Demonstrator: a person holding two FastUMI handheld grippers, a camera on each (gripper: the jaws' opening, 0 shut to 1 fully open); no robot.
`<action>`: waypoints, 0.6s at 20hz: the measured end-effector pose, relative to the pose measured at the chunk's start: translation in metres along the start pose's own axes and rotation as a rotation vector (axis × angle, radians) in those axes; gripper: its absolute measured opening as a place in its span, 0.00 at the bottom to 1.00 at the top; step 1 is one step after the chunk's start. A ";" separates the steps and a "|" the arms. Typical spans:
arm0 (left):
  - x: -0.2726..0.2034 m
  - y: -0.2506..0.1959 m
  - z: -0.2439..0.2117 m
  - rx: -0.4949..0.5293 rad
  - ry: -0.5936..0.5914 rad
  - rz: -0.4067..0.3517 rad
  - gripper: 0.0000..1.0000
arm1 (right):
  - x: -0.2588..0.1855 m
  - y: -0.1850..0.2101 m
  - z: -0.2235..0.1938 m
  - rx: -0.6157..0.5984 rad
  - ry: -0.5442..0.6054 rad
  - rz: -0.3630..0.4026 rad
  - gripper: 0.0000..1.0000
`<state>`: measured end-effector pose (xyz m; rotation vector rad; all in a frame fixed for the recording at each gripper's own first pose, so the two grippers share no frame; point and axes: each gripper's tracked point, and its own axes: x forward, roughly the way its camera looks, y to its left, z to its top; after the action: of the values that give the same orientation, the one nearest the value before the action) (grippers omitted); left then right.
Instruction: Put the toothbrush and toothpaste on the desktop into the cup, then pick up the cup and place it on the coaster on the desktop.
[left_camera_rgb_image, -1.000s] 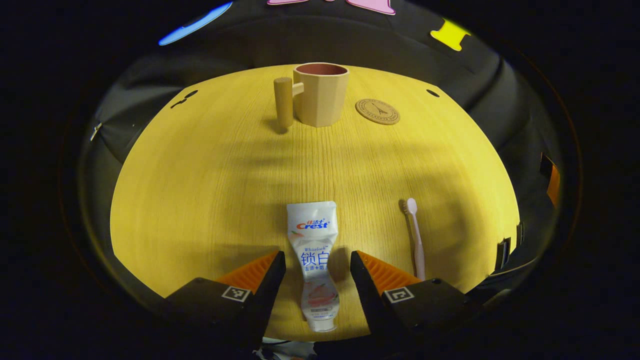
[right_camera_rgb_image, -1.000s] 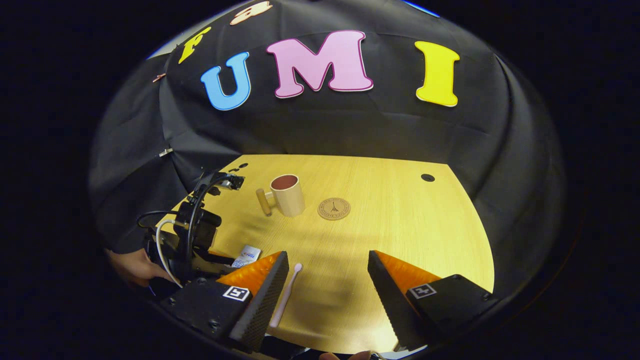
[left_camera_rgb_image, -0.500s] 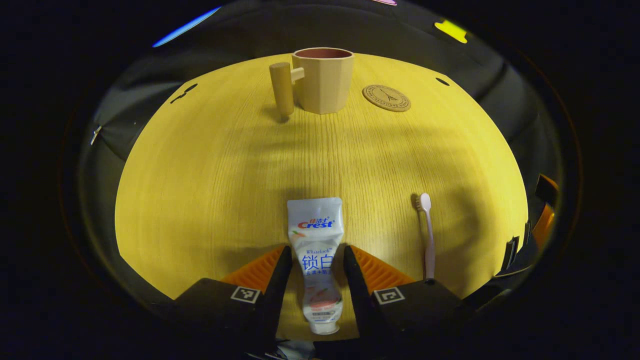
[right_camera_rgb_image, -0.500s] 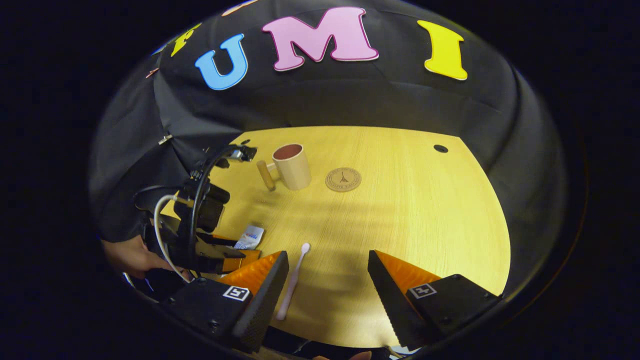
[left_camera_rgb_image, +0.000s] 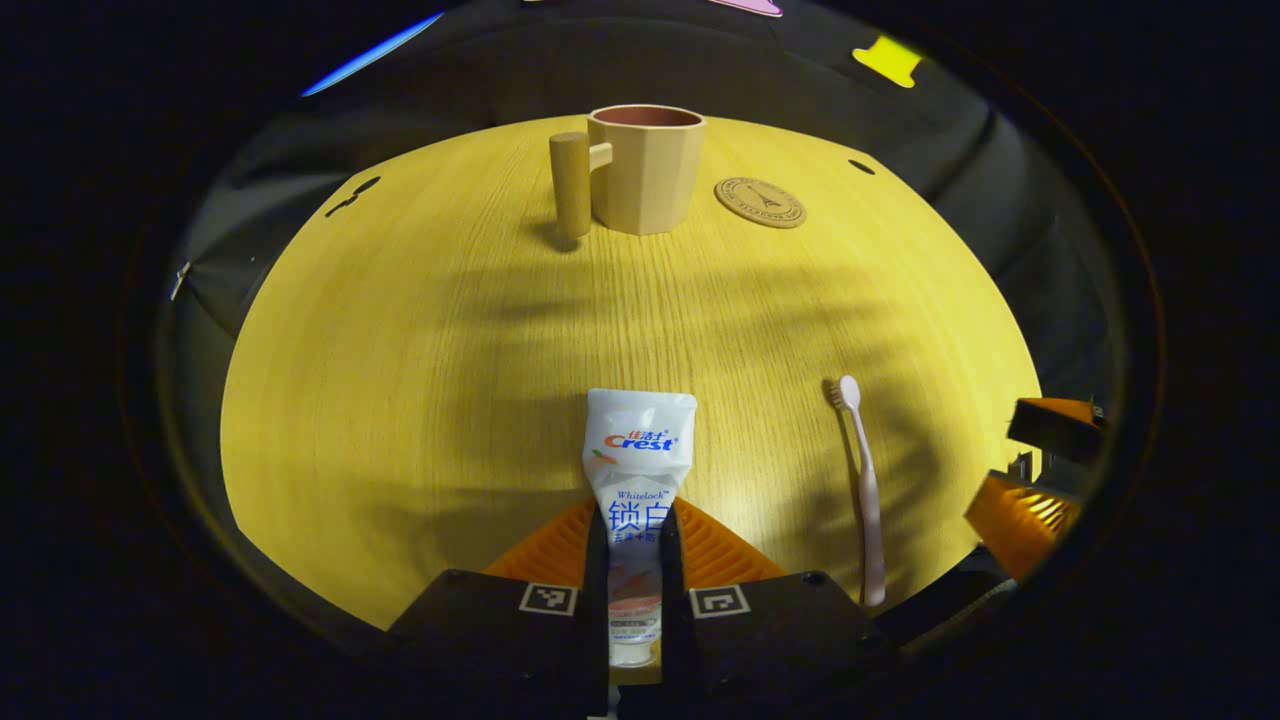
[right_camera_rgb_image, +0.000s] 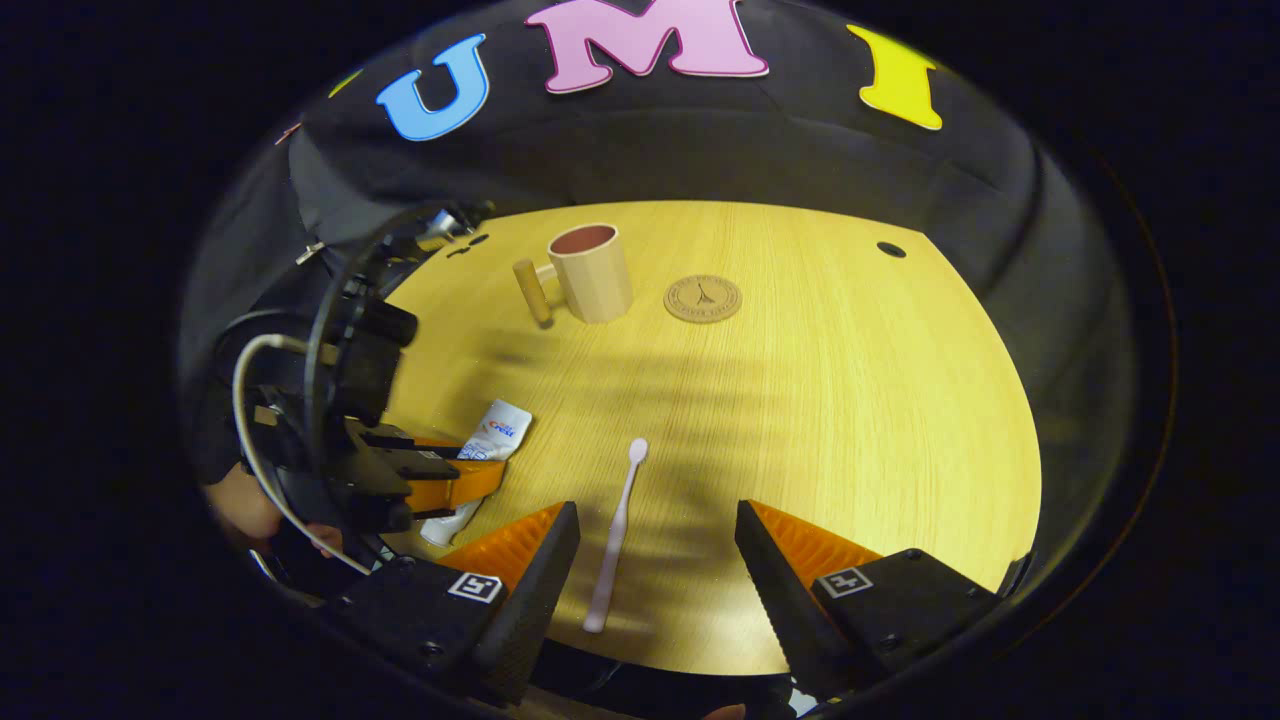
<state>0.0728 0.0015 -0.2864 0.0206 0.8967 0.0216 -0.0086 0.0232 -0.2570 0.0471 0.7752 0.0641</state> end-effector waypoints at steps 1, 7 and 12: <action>0.000 0.000 -0.002 -0.008 0.002 -0.029 0.24 | 0.005 0.003 -0.003 0.000 0.010 -0.012 0.96; -0.037 0.033 -0.015 -0.045 -0.020 -0.079 0.22 | 0.035 0.021 -0.024 -0.040 0.076 -0.085 0.88; -0.061 0.066 -0.021 -0.025 -0.064 -0.052 0.22 | 0.054 0.021 -0.033 -0.083 0.134 -0.147 0.77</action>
<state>0.0178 0.0656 -0.2504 -0.0256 0.8327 -0.0163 0.0059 0.0491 -0.3172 -0.0938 0.9073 -0.0410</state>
